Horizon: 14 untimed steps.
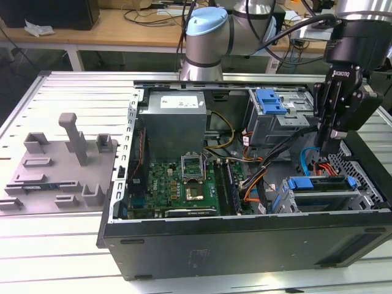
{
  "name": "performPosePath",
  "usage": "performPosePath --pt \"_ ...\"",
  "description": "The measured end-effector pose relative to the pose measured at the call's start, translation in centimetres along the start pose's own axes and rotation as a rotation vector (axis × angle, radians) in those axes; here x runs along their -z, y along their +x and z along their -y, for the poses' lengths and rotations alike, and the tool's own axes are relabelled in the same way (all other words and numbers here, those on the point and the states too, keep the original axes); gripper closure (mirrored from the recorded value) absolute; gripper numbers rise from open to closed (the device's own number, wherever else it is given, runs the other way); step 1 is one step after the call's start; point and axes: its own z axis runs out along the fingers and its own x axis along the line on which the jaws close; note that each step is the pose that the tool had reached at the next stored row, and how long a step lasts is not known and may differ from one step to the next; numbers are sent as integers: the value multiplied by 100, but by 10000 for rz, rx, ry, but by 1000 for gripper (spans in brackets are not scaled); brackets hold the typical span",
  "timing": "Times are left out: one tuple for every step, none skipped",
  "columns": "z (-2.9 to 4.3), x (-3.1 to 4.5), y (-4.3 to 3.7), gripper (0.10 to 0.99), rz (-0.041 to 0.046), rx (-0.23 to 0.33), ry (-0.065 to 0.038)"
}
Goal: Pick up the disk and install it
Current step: 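Insert the second disk wire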
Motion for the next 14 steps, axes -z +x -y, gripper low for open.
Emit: performPosePath --pt "0 -2 -2 769 -2 1 0" --pt "0 -5 -4 769 -2 1 0" --pt "0 -7 -7 784 0 0 0" --pt "0 -10 -13 851 -2 0 0" --pt "0 -11 -18 918 -5 0 1" --pt "-1 -10 -18 925 -8 0 0" --pt "0 -11 -19 925 -7 1 0" --pt "-1 -13 -16 925 -3 1 -1" --pt "-1 -17 -11 925 101 3 4" --pt "0 -22 1 925 390 11 12" --pt "2 -31 18 925 712 15 28" --pt "4 -36 28 925 871 16 39" --pt "5 -41 40 925 997 18 47" --pt "7 -51 58 925 1140 19 51"
